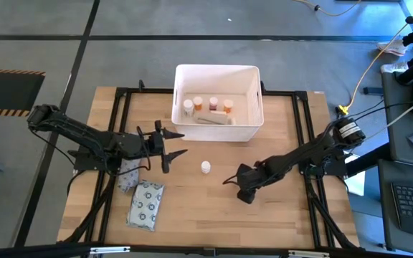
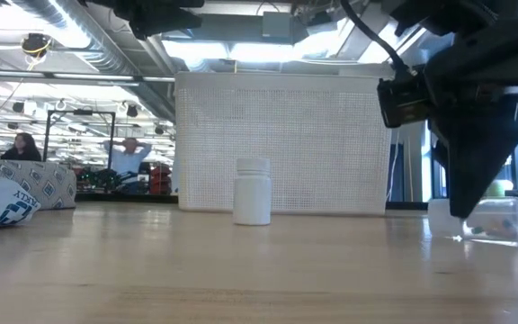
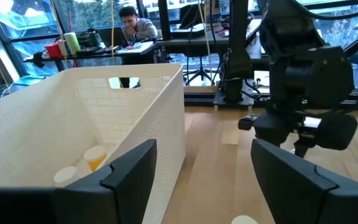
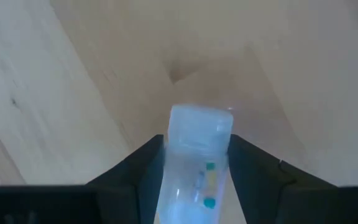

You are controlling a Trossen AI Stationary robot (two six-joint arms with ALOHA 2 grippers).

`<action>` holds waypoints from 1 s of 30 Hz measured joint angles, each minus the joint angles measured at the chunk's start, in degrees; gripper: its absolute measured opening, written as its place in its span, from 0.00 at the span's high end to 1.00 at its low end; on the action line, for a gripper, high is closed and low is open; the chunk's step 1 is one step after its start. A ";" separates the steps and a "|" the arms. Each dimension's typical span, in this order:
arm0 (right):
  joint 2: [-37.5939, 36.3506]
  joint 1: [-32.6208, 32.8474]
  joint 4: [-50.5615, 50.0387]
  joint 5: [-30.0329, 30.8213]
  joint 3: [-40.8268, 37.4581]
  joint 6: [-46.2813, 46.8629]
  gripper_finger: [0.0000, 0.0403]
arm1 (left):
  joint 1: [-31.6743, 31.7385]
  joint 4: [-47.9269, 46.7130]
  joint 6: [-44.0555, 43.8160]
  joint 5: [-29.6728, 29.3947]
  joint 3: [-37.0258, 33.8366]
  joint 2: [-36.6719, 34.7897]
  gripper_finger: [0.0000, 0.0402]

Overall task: Pick & place medical supplies in basket/bin
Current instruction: Put the transparent pill bottle into the white bin

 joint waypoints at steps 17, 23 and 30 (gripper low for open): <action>1.32 0.32 7.14 4.85 -0.47 -11.89 0.58 | 0.00 -0.06 1.03 0.11 0.00 0.00 0.36; 1.27 0.47 13.91 10.17 -0.47 -18.95 0.58 | 0.00 -0.52 1.01 0.13 0.00 0.00 0.37; -1.40 0.47 15.85 13.06 -0.40 -24.08 0.58 | 0.00 0.04 -0.56 0.11 0.00 0.00 0.37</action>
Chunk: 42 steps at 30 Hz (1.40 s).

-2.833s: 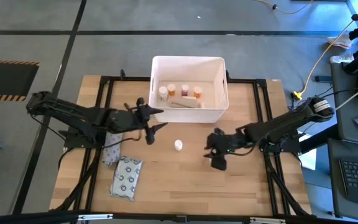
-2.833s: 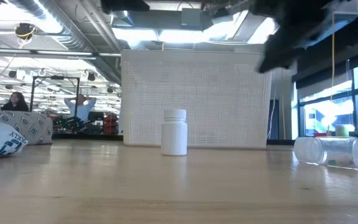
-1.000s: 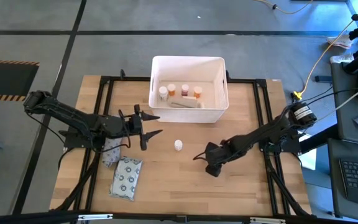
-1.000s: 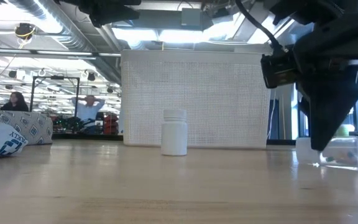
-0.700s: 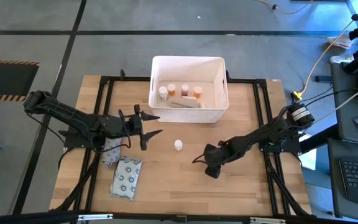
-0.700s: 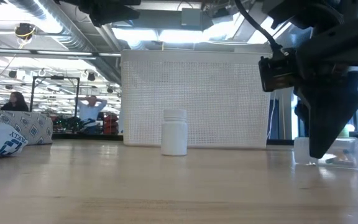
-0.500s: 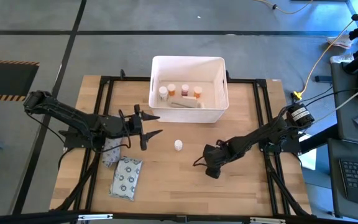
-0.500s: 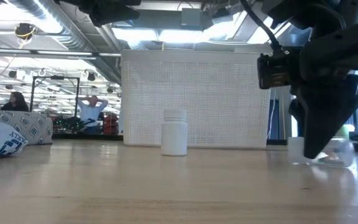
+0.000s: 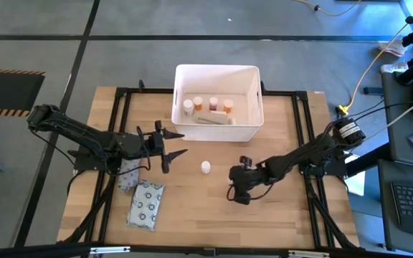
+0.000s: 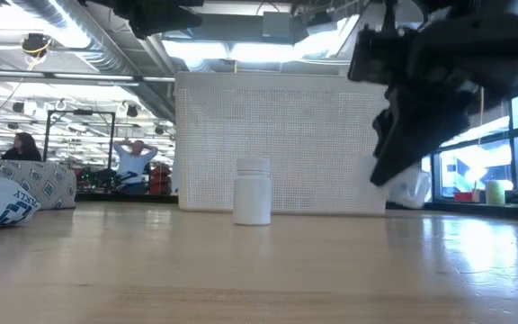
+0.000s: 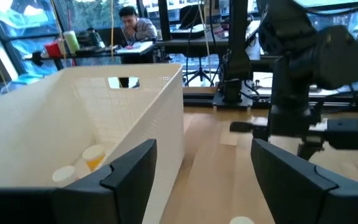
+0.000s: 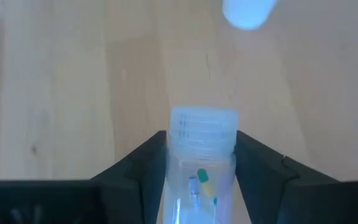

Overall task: Pick & place medical supplies in basket/bin
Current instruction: Put the transparent pill bottle into the white bin

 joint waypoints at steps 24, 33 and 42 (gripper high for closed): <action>-12.34 -12.18 12.01 -33.05 0.13 3.85 0.58 | 0.74 -8.20 30.37 18.63 19.95 26.66 0.37; -12.36 -13.09 12.84 -34.35 0.11 3.17 0.58 | 1.47 -9.37 33.11 27.85 27.85 34.95 0.37; -12.43 -13.24 17.40 -34.40 0.11 1.15 0.58 | 2.29 -7.25 33.08 30.33 28.74 36.28 0.37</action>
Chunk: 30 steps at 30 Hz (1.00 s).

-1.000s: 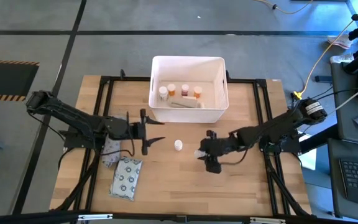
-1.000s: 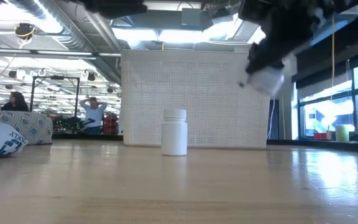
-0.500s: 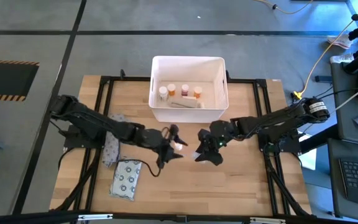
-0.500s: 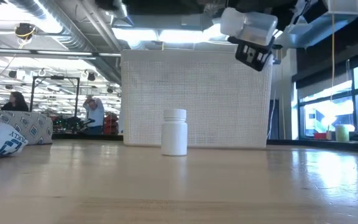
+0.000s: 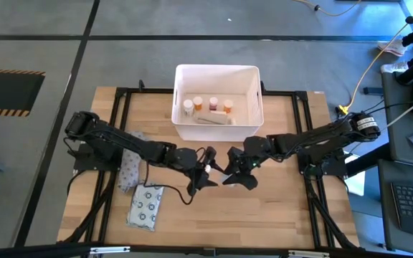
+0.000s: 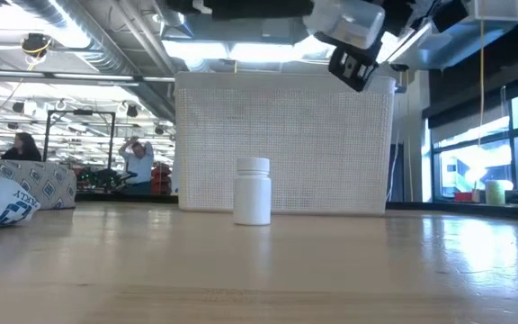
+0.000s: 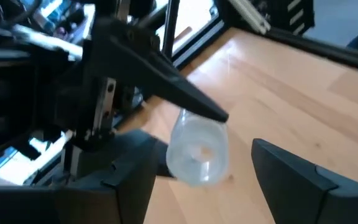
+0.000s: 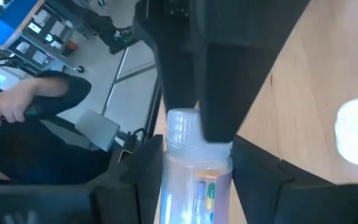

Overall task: Pick & place medical supplies in basket/bin
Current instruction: Put the transparent pill bottle into the white bin

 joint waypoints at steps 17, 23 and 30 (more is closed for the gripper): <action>0.00 -0.18 2.56 0.00 0.00 -0.04 0.58 | -0.04 1.64 3.31 0.18 0.02 0.00 0.52; 0.00 -0.15 2.56 -0.02 0.00 0.13 0.58 | -0.02 1.59 3.89 -0.36 0.04 0.00 0.64; 0.00 -0.23 2.85 -2.03 0.00 -1.21 0.58 | -0.04 1.69 3.38 -0.45 0.11 -0.02 0.65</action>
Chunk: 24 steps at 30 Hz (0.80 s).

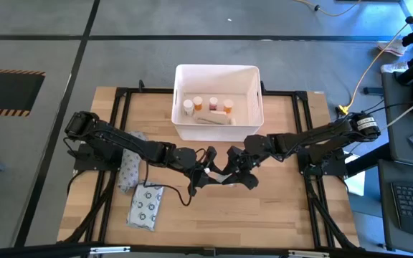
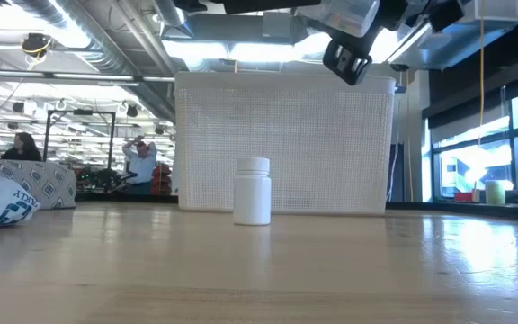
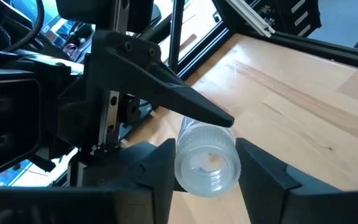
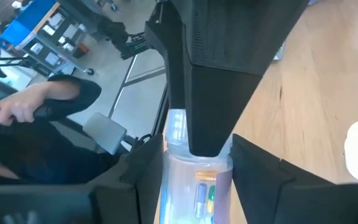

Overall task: Pick & place medical supplies in basket/bin
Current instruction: Put the transparent pill bottle into the white bin

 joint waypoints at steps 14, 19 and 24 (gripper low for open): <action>-0.11 -0.33 -8.15 -3.93 0.00 -1.81 0.22 | 0.00 -4.44 -5.23 -0.37 -0.02 -1.09 0.64; -0.11 -0.34 -20.12 -2.54 0.00 -1.36 0.17 | 0.02 -7.33 -6.59 -4.31 0.06 -3.99 0.64; -0.11 0.58 -28.22 0.38 0.00 0.14 0.16 | 1.99 -21.92 -9.38 -16.83 7.14 -5.92 0.64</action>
